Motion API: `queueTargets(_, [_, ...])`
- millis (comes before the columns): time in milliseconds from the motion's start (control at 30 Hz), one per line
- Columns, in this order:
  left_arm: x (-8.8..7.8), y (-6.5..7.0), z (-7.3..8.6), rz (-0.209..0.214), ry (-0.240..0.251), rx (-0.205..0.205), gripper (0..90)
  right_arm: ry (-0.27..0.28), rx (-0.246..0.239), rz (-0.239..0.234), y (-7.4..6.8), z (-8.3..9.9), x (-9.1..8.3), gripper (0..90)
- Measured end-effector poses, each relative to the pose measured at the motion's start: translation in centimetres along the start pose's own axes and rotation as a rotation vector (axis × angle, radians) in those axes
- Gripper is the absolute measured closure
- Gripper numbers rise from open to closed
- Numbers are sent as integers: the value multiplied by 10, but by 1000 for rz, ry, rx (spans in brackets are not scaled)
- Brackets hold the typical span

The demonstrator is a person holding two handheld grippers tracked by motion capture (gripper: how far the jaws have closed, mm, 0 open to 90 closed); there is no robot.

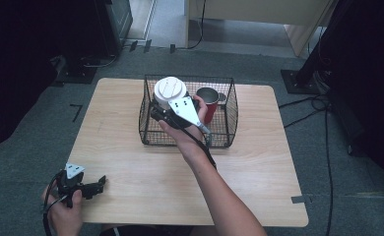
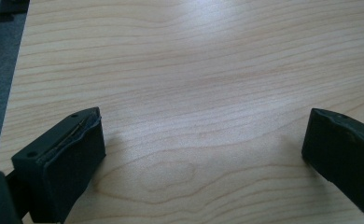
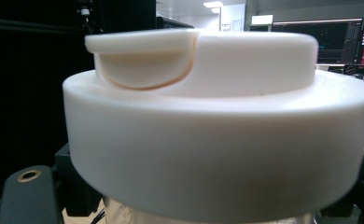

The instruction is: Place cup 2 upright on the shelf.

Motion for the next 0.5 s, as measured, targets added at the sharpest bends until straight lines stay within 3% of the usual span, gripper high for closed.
queueTargets(500, [0, 0, 0, 0, -1, 1, 0, 9, 2, 29, 14, 15, 33, 157])
Point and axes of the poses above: each handheld gripper's, and its own axes: x roughly forward along the jaws, z roughly out of its underside, y roughly to its right, the point moved 9 cm from there along x, roughly forward along the jaws, and after that the axes turned 11 degrees about x, right-handed, at the moved point
